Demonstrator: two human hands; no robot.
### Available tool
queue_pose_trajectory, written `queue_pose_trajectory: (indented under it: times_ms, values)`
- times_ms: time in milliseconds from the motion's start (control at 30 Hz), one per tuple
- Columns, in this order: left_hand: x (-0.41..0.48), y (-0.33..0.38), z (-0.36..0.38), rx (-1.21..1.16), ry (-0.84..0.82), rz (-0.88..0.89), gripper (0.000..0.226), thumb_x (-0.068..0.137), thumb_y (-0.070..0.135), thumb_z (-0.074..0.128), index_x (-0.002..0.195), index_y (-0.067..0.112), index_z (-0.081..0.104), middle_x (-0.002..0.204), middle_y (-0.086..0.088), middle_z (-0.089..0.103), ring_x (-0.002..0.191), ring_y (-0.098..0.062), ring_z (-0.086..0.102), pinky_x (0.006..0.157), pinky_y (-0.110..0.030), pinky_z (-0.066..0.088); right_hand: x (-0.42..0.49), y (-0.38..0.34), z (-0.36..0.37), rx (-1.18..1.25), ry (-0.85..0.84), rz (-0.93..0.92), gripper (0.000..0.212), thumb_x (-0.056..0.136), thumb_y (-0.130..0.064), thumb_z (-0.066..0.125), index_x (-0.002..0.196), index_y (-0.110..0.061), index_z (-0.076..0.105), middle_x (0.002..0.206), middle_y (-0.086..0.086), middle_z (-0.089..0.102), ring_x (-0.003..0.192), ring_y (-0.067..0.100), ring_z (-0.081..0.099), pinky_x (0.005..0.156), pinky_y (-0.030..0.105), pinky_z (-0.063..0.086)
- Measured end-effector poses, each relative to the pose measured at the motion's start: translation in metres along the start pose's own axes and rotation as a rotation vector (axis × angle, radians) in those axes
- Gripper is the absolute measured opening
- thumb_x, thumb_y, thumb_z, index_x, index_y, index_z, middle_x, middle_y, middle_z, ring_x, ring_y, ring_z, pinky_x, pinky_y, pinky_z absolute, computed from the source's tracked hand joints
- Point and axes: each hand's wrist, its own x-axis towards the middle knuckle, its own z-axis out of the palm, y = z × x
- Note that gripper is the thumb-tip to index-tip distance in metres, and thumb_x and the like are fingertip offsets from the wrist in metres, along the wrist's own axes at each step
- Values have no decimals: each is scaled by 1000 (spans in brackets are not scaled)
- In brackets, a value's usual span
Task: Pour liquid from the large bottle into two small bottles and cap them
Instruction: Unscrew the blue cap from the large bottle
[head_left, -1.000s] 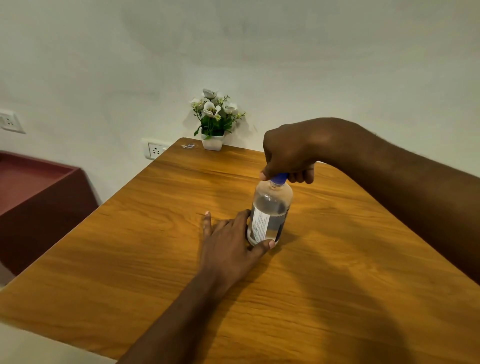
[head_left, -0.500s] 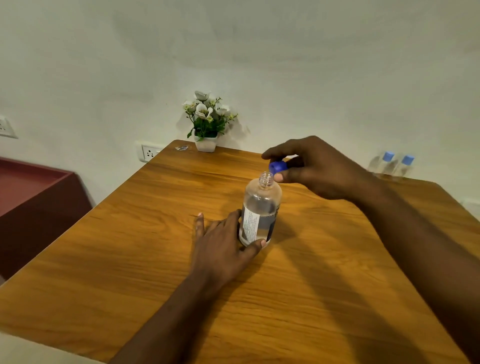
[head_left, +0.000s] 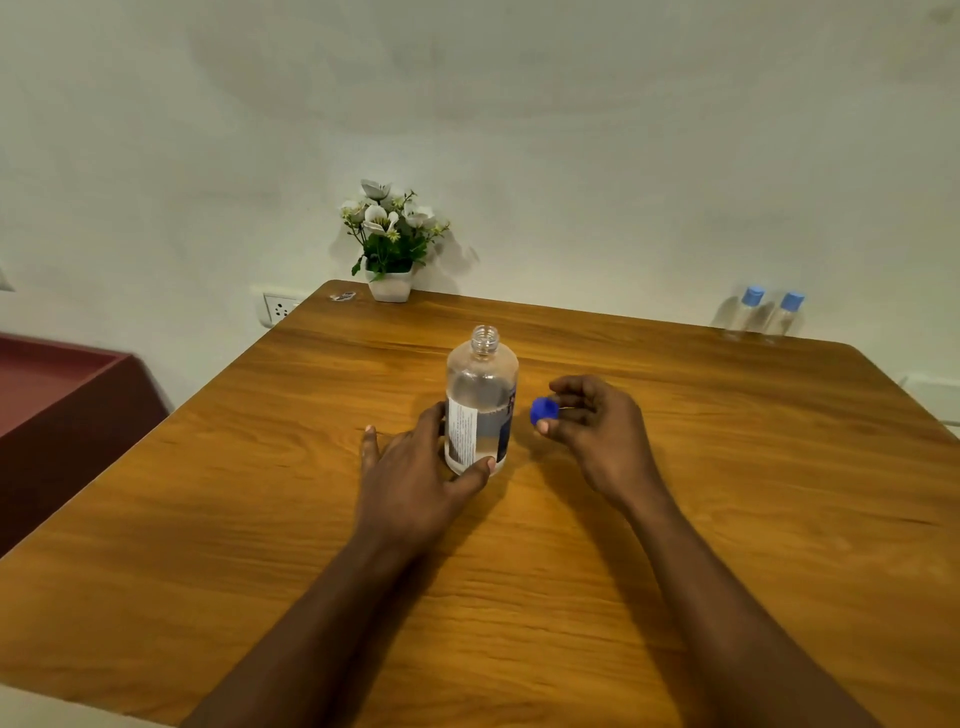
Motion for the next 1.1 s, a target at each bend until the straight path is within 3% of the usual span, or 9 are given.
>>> queue_pose_trajectory:
  times_ms: [100, 333, 500, 833, 967, 1100]
  values:
    - [3, -1, 1, 3, 11, -43, 77, 81, 62, 56, 143, 28, 25, 136, 6, 55, 130, -14, 44, 117, -49, -1, 6, 12, 11, -39, -6, 26, 57, 79, -2, 74, 129, -20, 54, 104, -1, 64, 96, 12, 64, 81, 24, 55]
    - [5, -6, 3, -1, 44, -83, 78, 82, 60, 57, 144, 26, 25, 137, 5, 54, 131, -14, 45, 118, -51, 1, 25, 21, 35, -130, 38, 16, 66, 85, -7, 69, 140, -28, 41, 117, 1, 65, 107, 15, 60, 91, 33, 53]
    - [6, -7, 4, -14, 50, -83, 76, 82, 57, 59, 143, 27, 26, 136, 7, 55, 130, -13, 45, 118, -52, 2, 30, 24, 41, -179, 55, 7, 68, 84, -9, 71, 141, -28, 40, 113, 0, 66, 109, 18, 60, 95, 41, 52]
    - [2, -10, 4, -28, 35, -87, 83, 80, 59, 59, 146, 23, 26, 144, 4, 46, 134, -13, 40, 118, -48, 5, 26, 25, 38, -307, 75, 87, 73, 86, -9, 69, 148, -19, 33, 139, 5, 55, 129, 21, 50, 102, 36, 45]
    - [-8, -6, 0, -3, 43, -142, 84, 83, 45, 66, 148, 17, 22, 150, -4, 36, 139, -19, 31, 119, -43, 15, 15, 24, 30, -378, 53, 79, 65, 90, -18, 65, 148, -17, 33, 143, 4, 52, 133, 22, 45, 105, 35, 41]
    - [-26, 2, -7, -73, 172, -204, 65, 81, 31, 69, 136, 21, 35, 136, -5, 42, 124, -22, 42, 104, -39, 36, 0, 23, 21, -403, 21, 74, 59, 93, -18, 60, 147, -19, 36, 143, 2, 52, 133, 20, 46, 106, 34, 40]
